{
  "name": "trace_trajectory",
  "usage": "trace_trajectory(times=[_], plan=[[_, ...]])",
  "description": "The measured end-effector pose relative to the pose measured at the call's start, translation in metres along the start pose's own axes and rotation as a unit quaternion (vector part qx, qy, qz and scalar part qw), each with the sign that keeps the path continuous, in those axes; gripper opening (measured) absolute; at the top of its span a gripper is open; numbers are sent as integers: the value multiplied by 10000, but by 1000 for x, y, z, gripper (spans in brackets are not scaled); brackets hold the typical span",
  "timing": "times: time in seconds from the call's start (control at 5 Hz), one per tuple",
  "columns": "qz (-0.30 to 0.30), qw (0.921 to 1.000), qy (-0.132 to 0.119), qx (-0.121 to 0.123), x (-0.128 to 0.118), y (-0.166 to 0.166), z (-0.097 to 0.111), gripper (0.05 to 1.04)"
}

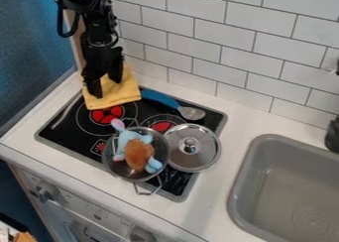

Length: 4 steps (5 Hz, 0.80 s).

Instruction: Move the yellow cloth to the top left corner of the stove

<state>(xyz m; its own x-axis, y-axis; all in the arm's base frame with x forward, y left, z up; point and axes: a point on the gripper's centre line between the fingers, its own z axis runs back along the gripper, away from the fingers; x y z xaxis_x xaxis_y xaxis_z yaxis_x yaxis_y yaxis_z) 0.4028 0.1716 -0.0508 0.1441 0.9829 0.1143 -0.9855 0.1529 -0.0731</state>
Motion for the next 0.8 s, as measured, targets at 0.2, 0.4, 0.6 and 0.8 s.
trace_trajectory(times=[0.2,0.4,0.6,0.8], plan=[[19,10000,44,28,-3,2,2,999],[-35,9997,198,147,-19,1,6,998],[-59,9997,231,-109,-35,-9,40,999],[60,9992,166,-363,-30,-14,72,999]])
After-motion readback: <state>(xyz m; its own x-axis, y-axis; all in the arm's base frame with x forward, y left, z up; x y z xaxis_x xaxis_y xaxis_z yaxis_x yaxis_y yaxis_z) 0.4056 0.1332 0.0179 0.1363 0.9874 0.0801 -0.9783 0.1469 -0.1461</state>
